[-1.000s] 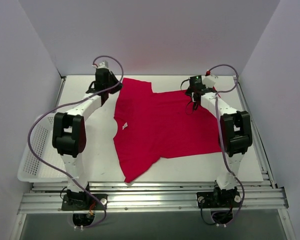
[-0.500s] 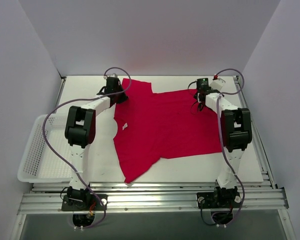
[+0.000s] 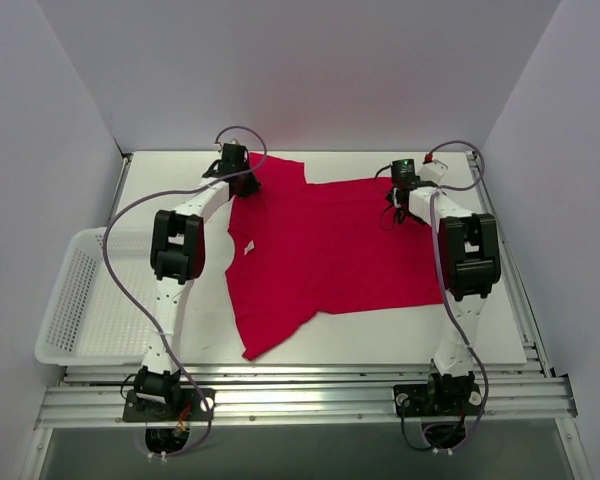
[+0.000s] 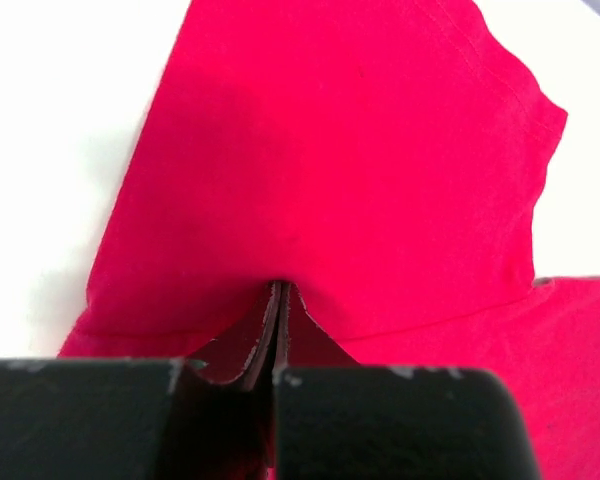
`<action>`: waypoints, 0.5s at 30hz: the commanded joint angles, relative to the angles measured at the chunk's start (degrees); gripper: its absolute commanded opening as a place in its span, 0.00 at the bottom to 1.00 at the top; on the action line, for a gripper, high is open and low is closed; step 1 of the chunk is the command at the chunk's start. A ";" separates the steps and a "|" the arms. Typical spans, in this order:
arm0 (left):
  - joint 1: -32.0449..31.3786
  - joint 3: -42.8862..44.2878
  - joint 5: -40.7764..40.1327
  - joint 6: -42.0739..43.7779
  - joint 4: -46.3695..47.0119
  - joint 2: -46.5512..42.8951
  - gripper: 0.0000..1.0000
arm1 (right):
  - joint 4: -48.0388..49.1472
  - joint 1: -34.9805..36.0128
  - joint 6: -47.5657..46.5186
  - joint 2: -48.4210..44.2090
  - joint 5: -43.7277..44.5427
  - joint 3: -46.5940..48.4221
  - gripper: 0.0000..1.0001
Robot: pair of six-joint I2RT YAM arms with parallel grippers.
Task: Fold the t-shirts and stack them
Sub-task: Flatten out the tshirt
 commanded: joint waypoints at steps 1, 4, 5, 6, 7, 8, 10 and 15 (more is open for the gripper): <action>0.90 9.24 -2.10 -0.23 -9.70 5.93 0.04 | 0.09 -0.61 -0.18 -3.64 0.84 0.42 0.77; 1.52 19.34 -0.43 -0.85 -15.75 12.15 0.06 | 0.62 -0.52 -0.09 -4.34 0.31 -0.02 0.77; 1.60 22.17 -0.43 -1.03 -16.99 13.48 0.08 | 0.79 -0.52 -0.09 -4.69 0.22 -0.10 0.77; 2.13 25.07 -0.43 -1.38 -18.14 14.98 0.09 | 0.96 -0.52 -0.09 -4.78 0.14 -0.54 0.77; 2.48 29.97 1.31 -1.64 -18.67 17.60 0.09 | 1.05 -0.44 -0.18 -4.96 0.05 -0.72 0.77; 2.92 31.85 3.25 -1.82 -18.41 18.59 0.10 | 1.14 -0.44 -0.18 -5.39 0.05 -0.89 0.77; 3.97 33.62 4.75 -2.61 -14.58 19.47 0.12 | 2.10 -0.09 -0.18 -6.27 -0.30 -2.29 0.77; 4.94 26.25 9.59 -2.96 0.20 14.12 0.52 | 4.22 2.98 -1.15 -11.72 1.88 -5.20 0.78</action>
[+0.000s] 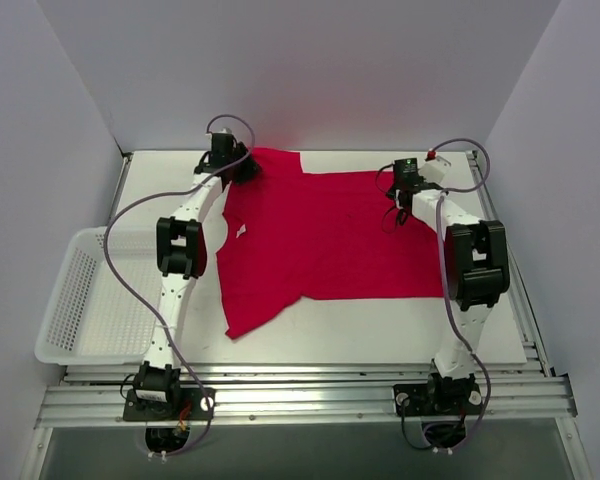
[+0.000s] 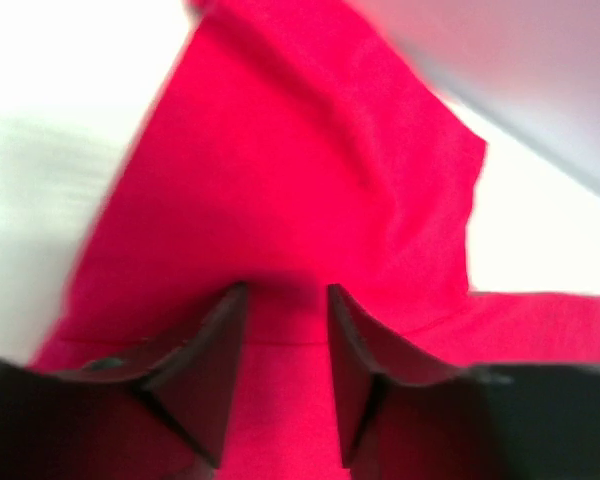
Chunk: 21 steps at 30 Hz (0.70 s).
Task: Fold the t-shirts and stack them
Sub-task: Flatten out the tshirt
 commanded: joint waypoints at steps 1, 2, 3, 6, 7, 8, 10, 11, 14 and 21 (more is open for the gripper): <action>1.38 -2.39 2.47 0.01 7.17 -4.74 0.60 | 1.66 3.16 -1.21 -8.39 4.53 -1.68 0.78; 1.38 -3.00 2.90 0.10 7.87 -6.24 0.68 | 1.75 4.82 -1.56 -9.37 5.42 -2.12 0.79; 1.38 -3.61 3.60 0.01 8.92 -8.08 0.83 | 1.84 5.71 -1.74 -10.69 6.30 -2.65 0.79; 1.03 -9.03 3.00 0.45 12.09 -17.65 0.94 | 2.45 9.31 -1.66 -16.83 8.32 -6.07 0.80; 1.03 -11.24 1.78 0.80 13.93 -23.60 0.94 | 2.63 10.19 -1.31 -20.33 8.50 -7.21 0.80; 0.86 -13.70 1.07 1.15 14.81 -26.62 0.94 | 2.98 11.16 -1.22 -22.19 8.68 -9.66 0.81; 0.59 -21.17 -1.38 2.56 15.79 -36.16 0.94 | 3.07 13.97 -0.52 -27.80 8.42 -12.22 0.82; 0.59 -24.07 -2.36 2.99 15.70 -39.27 0.94 | 2.98 14.76 -0.16 -29.49 8.07 -13.45 0.82; -0.72 -38.38 -7.17 4.58 13.69 -52.72 0.94 | 2.55 18.98 1.68 -36.79 6.92 -18.38 0.82; -11.78 -79.86 -25.63 -1.82 6.66 -82.78 0.94 | -1.59 34.44 8.53 -50.59 7.53 -30.33 0.81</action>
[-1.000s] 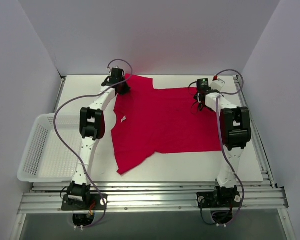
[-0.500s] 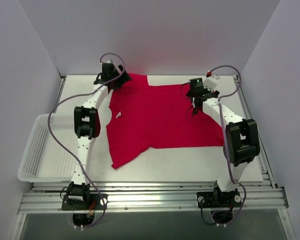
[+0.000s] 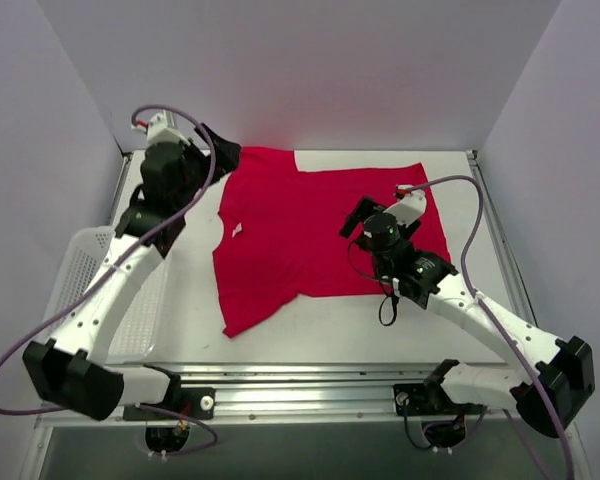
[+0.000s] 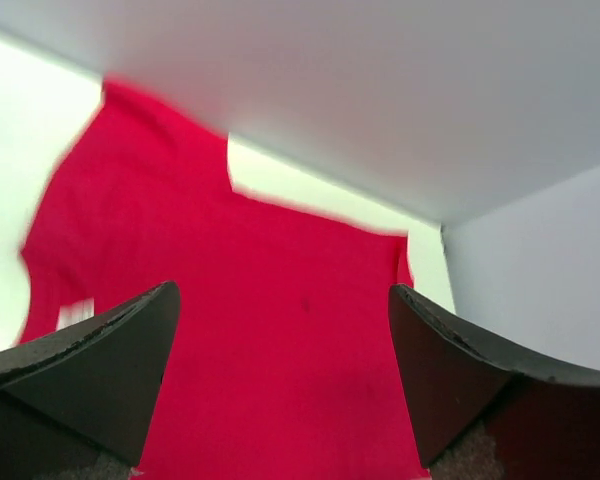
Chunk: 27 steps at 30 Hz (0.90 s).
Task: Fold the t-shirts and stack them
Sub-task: Flatten out the tshirt
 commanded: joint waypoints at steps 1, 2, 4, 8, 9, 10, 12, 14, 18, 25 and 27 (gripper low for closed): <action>-9.14 -18.16 -13.43 -5.00 -7.62 -8.27 0.94 | -3.51 7.43 5.15 -5.52 1.42 -5.94 0.81; -11.53 -24.99 -15.54 -8.41 -8.59 -10.59 0.94 | -3.86 8.76 5.51 -6.41 0.89 -7.35 0.81; -15.93 -30.13 -22.22 -11.94 -12.97 -16.22 0.94 | -4.39 10.88 7.17 -8.61 -0.51 -11.12 0.81; -25.94 -39.89 -26.28 -22.29 -18.87 -21.68 0.96 | -3.17 15.45 8.58 -10.03 -5.86 -16.14 0.81; -27.88 -43.31 -27.94 -24.33 -20.45 -23.08 0.97 | -2.38 15.72 8.67 -9.94 -6.84 -16.94 0.80; -29.73 -44.99 -28.65 -25.74 -20.72 -23.53 0.97 | -1.94 16.07 8.67 -9.68 -7.72 -17.56 0.81; -34.39 -46.93 -29.79 -31.89 -24.39 -23.53 0.97 | -0.44 17.30 8.76 -8.98 -8.86 -18.70 0.80; -37.64 -47.03 -31.64 -37.40 -27.39 -22.74 0.98 | -0.26 18.00 8.50 -7.92 -8.52 -18.62 0.80; -47.47 -45.98 -34.01 -48.23 -38.10 -20.37 0.98 | -0.88 18.27 7.01 -6.95 -6.59 -16.96 0.80; -53.12 -47.64 -33.93 -57.30 -40.15 -16.51 0.98 | -3.25 18.18 3.93 -5.46 -3.69 -13.18 0.81; -53.13 -48.08 -34.98 -58.44 -40.06 -15.02 0.98 | -3.34 18.18 3.32 -4.76 -3.60 -12.47 0.81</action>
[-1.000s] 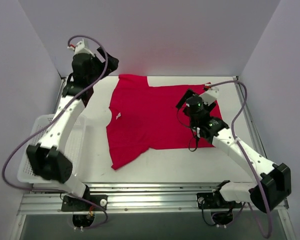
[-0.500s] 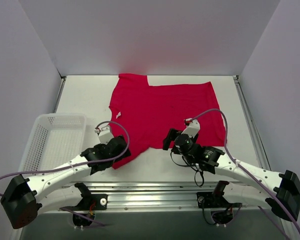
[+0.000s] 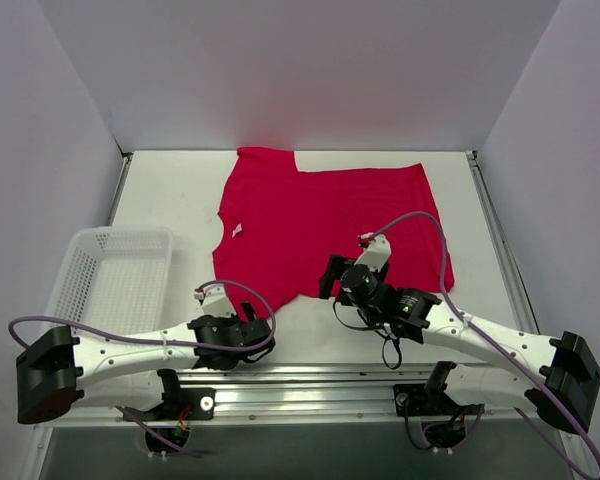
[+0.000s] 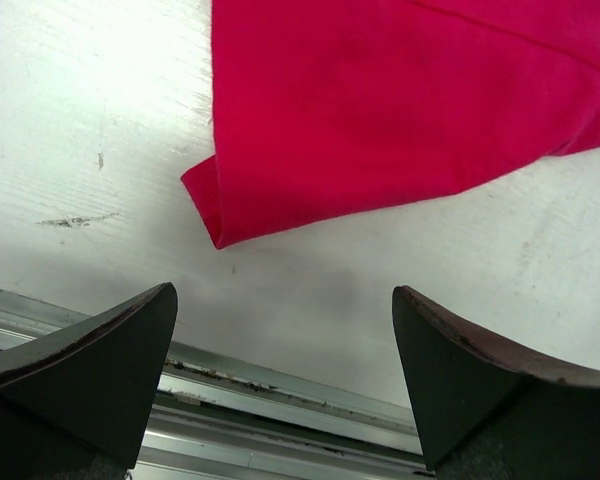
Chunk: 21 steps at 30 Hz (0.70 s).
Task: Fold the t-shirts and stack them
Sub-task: Flatten out the tshirt
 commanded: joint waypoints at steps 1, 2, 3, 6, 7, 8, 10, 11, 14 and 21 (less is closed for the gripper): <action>-0.62 -0.46 -3.42 -7.35 -2.95 1.97 0.98 | -1.13 0.28 -2.19 1.41 2.92 3.55 0.81; -0.63 -0.55 -3.95 -8.31 -2.95 2.33 0.98 | -1.13 0.19 -2.37 1.59 2.92 3.56 0.81; -0.63 -0.64 -4.91 -8.49 -2.69 3.20 0.98 | -1.04 0.28 -2.37 1.76 2.92 3.64 0.81; -0.45 -0.90 -7.19 -8.76 -1.55 4.78 0.98 | -1.13 0.28 -2.64 1.68 3.00 3.56 0.81; -0.36 -0.90 -7.64 -8.76 -1.28 5.23 0.98 | -1.31 0.19 -2.64 1.76 3.00 3.56 0.81; 0.07 -0.90 -8.08 -8.76 -0.84 6.10 0.98 | -1.39 0.19 -2.64 1.68 3.18 3.56 0.81; 0.69 -1.08 -8.87 -8.67 -0.23 7.16 0.98 | -1.48 0.19 -2.64 1.76 3.35 3.56 0.81; 1.04 -1.25 -9.05 -8.41 0.99 7.51 0.98 | -1.48 0.11 -2.55 1.85 3.44 3.56 0.81; 3.06 -2.57 -8.79 -4.90 6.51 8.65 0.98 | -1.66 0.11 -2.38 2.03 3.79 3.47 0.81; 9.47 -5.38 -7.29 4.06 18.84 10.15 0.82 | -2.10 -0.68 -2.37 2.47 4.76 2.94 0.81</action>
